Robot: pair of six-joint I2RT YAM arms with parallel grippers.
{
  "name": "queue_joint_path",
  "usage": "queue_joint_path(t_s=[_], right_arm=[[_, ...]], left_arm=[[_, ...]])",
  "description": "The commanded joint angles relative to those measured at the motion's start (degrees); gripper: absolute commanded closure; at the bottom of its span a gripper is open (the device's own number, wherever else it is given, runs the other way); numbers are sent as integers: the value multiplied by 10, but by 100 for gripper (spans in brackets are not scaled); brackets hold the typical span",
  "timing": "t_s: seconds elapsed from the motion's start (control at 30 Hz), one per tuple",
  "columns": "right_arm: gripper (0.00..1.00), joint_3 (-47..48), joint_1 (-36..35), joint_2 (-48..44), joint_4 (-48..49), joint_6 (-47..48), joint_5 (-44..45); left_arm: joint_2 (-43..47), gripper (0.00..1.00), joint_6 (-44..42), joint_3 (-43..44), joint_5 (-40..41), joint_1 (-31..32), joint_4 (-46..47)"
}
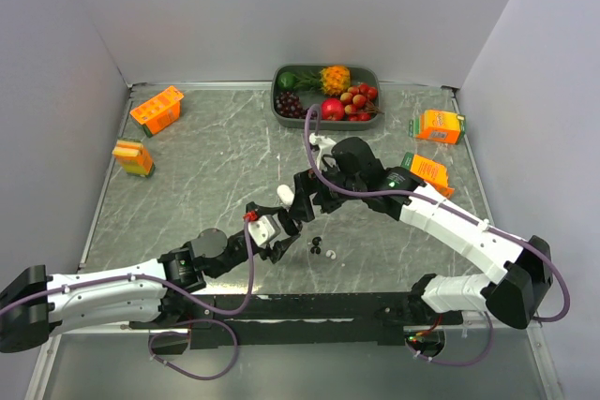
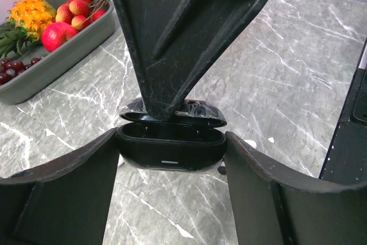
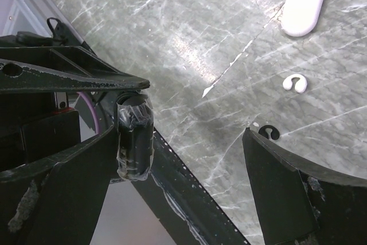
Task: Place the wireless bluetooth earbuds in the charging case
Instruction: Open the charging case.
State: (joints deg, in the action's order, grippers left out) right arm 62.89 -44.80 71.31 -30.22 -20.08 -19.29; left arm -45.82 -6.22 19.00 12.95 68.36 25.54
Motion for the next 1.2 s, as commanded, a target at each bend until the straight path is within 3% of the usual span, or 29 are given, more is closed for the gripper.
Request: queue_joint_path(t_s=[0.0, 0.43, 0.67, 1.17], right_arm=[[4, 1, 4, -15, 4, -2, 10], [5, 6, 17, -45, 24, -8, -14], [18, 10, 16, -24, 32, -8, -45], [32, 20, 14, 10, 24, -3, -52]], left_arm=[[12, 99, 9, 11, 4, 5, 21], [17, 99, 15, 6, 12, 5, 21], [7, 99, 12, 10, 15, 4, 34], [4, 99, 14, 18, 11, 4, 42]])
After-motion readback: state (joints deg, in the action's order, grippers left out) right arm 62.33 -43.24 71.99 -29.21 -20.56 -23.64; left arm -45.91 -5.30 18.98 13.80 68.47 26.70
